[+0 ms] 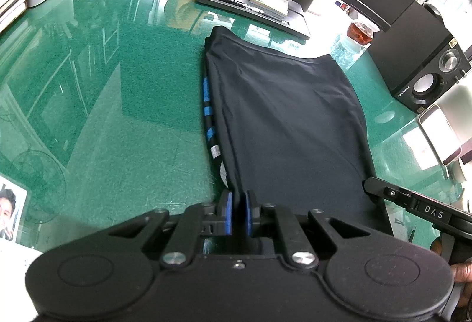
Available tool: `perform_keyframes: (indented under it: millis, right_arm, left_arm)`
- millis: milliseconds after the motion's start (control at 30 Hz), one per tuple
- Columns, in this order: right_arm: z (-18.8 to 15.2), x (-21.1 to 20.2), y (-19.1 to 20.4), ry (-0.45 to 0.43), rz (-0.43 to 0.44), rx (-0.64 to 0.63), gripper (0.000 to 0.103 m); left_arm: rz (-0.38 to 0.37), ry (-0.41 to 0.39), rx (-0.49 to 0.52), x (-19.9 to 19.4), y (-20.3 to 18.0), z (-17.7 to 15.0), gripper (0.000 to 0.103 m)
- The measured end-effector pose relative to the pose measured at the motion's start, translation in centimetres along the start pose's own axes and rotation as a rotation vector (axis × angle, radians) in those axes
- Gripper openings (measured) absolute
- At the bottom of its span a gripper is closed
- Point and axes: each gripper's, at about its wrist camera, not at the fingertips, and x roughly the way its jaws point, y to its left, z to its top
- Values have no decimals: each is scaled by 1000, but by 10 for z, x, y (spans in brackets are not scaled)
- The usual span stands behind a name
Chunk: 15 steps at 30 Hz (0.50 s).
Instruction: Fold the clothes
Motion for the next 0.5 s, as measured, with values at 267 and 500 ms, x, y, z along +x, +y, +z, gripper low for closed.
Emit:
perform_keyframes:
  millis: [267,500]
  right_arm:
    - [-1,0,0,-1,1,0,7]
    - [-1,1,1,-2,1,2,7]
  left_arm:
    - [1,-1,2,0,0,0,11]
    - [1,-1,3,-1,0,0,11]
